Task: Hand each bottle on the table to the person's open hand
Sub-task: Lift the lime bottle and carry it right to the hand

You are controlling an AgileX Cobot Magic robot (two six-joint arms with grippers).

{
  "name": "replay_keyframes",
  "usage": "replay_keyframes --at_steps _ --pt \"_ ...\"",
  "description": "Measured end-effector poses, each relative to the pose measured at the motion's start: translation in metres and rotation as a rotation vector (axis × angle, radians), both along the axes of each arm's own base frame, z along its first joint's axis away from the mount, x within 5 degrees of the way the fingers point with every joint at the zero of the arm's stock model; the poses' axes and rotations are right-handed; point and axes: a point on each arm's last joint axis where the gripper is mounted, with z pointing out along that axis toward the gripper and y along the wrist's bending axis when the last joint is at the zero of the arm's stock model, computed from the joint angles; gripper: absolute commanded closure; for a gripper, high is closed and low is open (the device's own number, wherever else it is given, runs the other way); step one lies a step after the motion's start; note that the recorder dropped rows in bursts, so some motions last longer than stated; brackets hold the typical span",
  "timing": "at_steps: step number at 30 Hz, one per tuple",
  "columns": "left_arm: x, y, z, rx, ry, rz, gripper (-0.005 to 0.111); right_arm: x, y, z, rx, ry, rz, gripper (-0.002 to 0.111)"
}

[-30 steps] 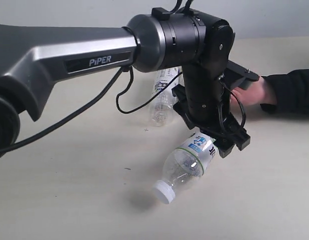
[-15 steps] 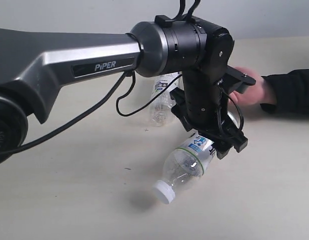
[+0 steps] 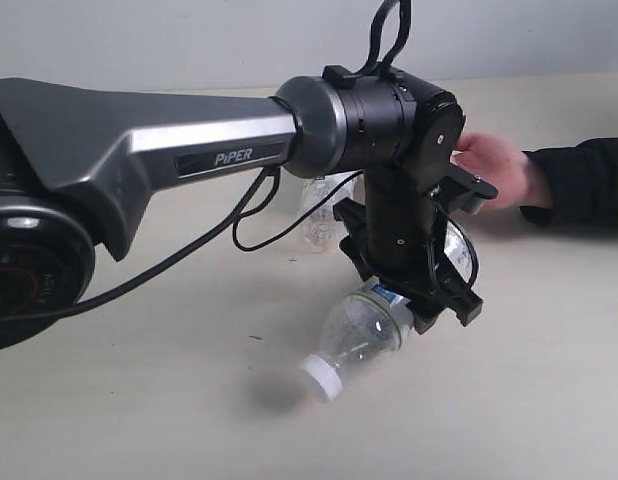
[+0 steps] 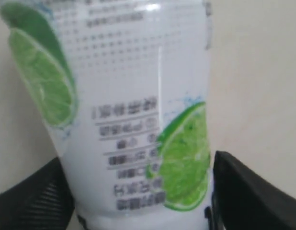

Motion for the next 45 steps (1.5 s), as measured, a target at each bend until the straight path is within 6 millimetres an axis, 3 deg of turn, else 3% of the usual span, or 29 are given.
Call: replay_keyframes --at_steps 4,6,9,16,21,27,38,45 --pt "-0.001 0.002 0.000 0.019 0.015 0.000 0.099 0.000 0.000 0.000 0.000 0.000 0.000 0.108" --pt "-0.002 0.002 0.001 0.025 0.019 0.007 0.107 0.000 0.000 0.000 0.000 0.000 0.000 0.108" --pt "-0.003 0.004 0.017 0.006 0.009 0.024 0.107 0.000 0.000 0.000 0.000 0.000 0.000 0.108" --pt "-0.005 0.007 0.088 -0.142 -0.077 0.084 0.107 0.000 0.000 0.000 0.000 0.000 0.000 0.108" --pt "0.000 0.000 0.114 -0.249 -0.134 0.122 0.107 0.000 0.000 0.000 0.000 0.000 0.000 0.108" --pt "0.008 -0.010 0.133 -0.391 -0.205 0.170 0.107 0.000 0.000 0.000 0.000 0.000 0.000 0.108" --pt "0.021 -0.022 0.144 -0.617 -0.267 0.317 0.107 0.000 0.000 0.000 0.000 0.000 0.000 0.108" --pt "0.050 -0.012 0.140 -0.746 -0.137 0.538 0.107 0.000 0.000 0.000 0.000 0.000 0.000 0.108"
